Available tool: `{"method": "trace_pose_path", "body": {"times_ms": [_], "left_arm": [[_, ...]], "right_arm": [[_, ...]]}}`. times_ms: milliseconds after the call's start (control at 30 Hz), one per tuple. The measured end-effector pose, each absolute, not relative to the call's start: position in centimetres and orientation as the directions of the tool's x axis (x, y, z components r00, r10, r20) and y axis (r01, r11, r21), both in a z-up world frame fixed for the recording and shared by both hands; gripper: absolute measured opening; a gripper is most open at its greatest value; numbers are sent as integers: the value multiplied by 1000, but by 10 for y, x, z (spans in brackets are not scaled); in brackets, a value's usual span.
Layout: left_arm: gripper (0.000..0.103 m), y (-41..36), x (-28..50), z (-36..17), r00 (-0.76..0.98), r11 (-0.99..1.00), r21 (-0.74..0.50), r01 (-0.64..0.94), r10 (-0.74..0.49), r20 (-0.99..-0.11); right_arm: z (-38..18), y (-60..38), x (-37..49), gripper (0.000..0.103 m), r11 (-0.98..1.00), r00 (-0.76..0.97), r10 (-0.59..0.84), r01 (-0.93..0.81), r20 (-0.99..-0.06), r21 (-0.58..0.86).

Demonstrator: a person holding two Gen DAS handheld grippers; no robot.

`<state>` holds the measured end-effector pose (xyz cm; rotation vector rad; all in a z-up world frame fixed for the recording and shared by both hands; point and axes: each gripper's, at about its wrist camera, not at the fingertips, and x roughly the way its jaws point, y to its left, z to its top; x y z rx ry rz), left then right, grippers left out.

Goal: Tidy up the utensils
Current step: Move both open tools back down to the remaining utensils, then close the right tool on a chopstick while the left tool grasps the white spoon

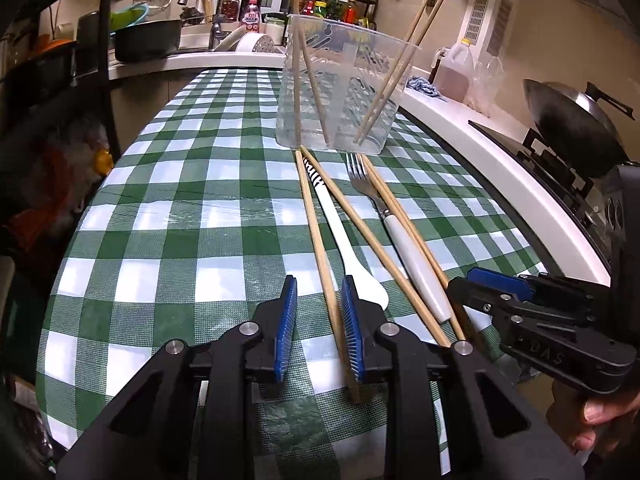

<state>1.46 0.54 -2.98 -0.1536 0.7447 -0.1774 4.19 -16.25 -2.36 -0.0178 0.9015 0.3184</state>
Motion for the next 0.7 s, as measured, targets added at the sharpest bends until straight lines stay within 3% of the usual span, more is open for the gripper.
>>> {"method": "trace_pose_path", "body": {"times_ms": [200, 367, 700], "left_arm": [[19, -5, 21, -29, 713, 962, -240, 129, -259, -651], [19, -18, 26, -35, 690, 966, -217, 140, -253, -679], [19, -26, 24, -40, 681, 970, -189, 152, -241, -691]], "right_arm": [[-25, -155, 39, 25, 950, 576, 238, -304, -782, 65], [-25, -156, 39, 7, 953, 580, 211, -302, -786, 33], [-23, -164, 43, 6, 963, 574, 168, -270, -801, 8]]}}
